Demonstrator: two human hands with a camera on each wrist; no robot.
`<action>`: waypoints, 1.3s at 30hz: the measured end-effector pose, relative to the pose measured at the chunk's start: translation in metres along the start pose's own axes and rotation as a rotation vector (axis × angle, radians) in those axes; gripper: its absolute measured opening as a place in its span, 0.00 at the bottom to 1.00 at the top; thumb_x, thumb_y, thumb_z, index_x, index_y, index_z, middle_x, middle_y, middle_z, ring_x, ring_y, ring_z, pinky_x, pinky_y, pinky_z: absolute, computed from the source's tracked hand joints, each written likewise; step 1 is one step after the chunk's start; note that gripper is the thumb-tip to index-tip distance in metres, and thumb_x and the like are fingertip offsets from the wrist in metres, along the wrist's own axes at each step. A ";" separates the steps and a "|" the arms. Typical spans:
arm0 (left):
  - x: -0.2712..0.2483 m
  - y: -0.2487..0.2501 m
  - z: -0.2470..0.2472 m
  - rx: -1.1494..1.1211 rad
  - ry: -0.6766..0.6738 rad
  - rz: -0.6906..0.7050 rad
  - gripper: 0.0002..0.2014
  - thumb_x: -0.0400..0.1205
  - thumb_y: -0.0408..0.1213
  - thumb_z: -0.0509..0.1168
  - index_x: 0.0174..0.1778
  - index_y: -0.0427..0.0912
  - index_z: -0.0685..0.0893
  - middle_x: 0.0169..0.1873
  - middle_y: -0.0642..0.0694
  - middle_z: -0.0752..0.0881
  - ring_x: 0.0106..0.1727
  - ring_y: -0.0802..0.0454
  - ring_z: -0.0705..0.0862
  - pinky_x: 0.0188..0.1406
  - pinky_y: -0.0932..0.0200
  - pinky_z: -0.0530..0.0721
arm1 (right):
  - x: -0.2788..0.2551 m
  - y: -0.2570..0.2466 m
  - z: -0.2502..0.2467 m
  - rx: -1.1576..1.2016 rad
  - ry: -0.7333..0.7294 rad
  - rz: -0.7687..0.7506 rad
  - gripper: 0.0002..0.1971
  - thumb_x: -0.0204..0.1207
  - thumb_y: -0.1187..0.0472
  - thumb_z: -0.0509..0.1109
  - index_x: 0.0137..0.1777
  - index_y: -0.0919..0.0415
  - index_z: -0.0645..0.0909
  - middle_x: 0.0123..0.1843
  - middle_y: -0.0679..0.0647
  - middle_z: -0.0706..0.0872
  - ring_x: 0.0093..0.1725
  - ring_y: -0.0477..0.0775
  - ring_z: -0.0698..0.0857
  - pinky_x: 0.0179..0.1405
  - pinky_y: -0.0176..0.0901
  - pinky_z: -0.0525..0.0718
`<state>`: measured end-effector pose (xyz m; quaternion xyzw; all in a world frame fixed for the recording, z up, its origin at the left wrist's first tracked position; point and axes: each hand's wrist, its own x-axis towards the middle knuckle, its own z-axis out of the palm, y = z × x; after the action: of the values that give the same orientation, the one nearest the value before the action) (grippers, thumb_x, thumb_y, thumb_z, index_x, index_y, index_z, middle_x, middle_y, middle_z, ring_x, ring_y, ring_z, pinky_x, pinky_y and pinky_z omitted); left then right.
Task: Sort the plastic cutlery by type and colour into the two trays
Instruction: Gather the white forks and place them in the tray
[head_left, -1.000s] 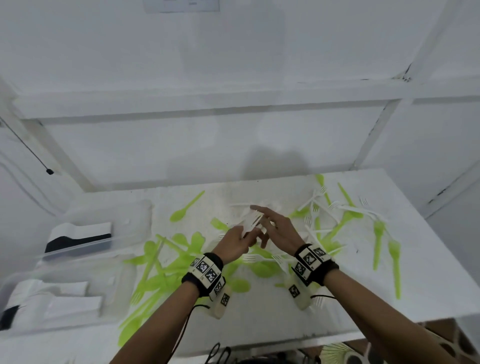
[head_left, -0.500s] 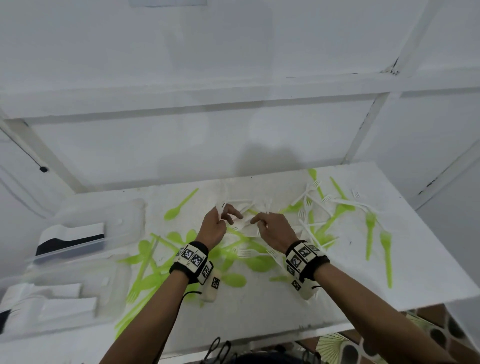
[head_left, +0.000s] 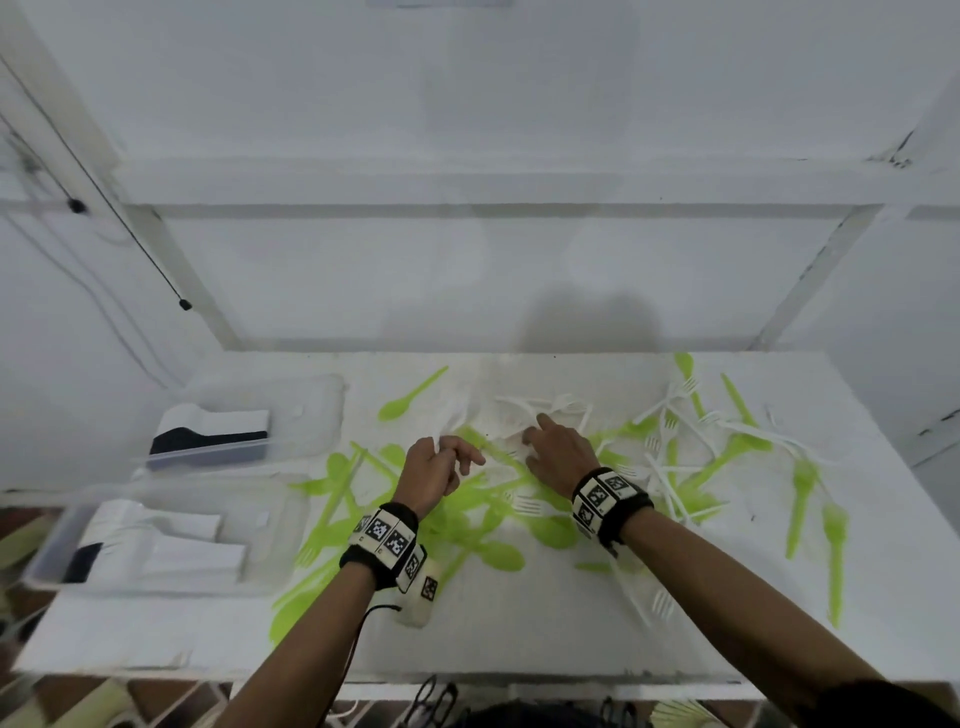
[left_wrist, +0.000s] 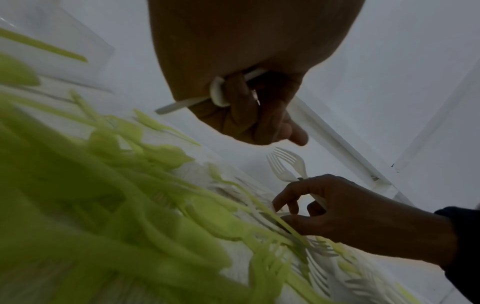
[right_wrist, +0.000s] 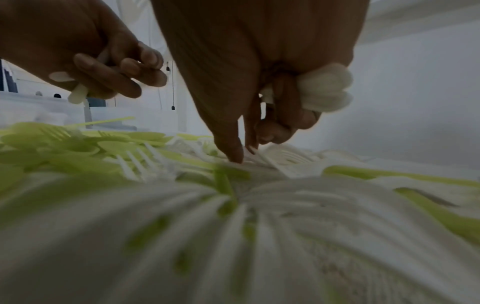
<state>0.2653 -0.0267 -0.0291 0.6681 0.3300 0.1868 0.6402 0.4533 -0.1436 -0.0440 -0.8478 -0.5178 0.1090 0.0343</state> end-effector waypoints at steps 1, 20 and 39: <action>-0.001 -0.003 0.000 0.001 0.019 -0.005 0.22 0.87 0.21 0.49 0.41 0.26 0.89 0.29 0.39 0.79 0.18 0.51 0.64 0.20 0.62 0.62 | 0.002 0.000 0.001 -0.006 -0.007 -0.012 0.13 0.82 0.60 0.67 0.64 0.61 0.81 0.69 0.57 0.75 0.58 0.68 0.86 0.52 0.57 0.85; 0.031 -0.013 0.059 1.294 -0.213 0.176 0.21 0.88 0.50 0.61 0.77 0.51 0.79 0.69 0.43 0.84 0.71 0.41 0.81 0.64 0.50 0.79 | -0.014 0.017 -0.023 0.499 0.486 -0.109 0.09 0.86 0.62 0.60 0.57 0.60 0.82 0.43 0.53 0.89 0.38 0.59 0.85 0.39 0.49 0.78; 0.018 0.029 0.050 0.874 -0.193 -0.034 0.17 0.80 0.44 0.62 0.41 0.32 0.85 0.31 0.42 0.88 0.38 0.40 0.89 0.42 0.53 0.89 | -0.020 0.046 -0.020 0.731 0.396 0.194 0.11 0.87 0.61 0.65 0.53 0.56 0.90 0.44 0.51 0.93 0.39 0.57 0.88 0.42 0.39 0.80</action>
<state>0.3175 -0.0503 -0.0088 0.8848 0.3276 -0.0440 0.3285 0.4892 -0.1815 -0.0297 -0.8292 -0.3465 0.1232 0.4210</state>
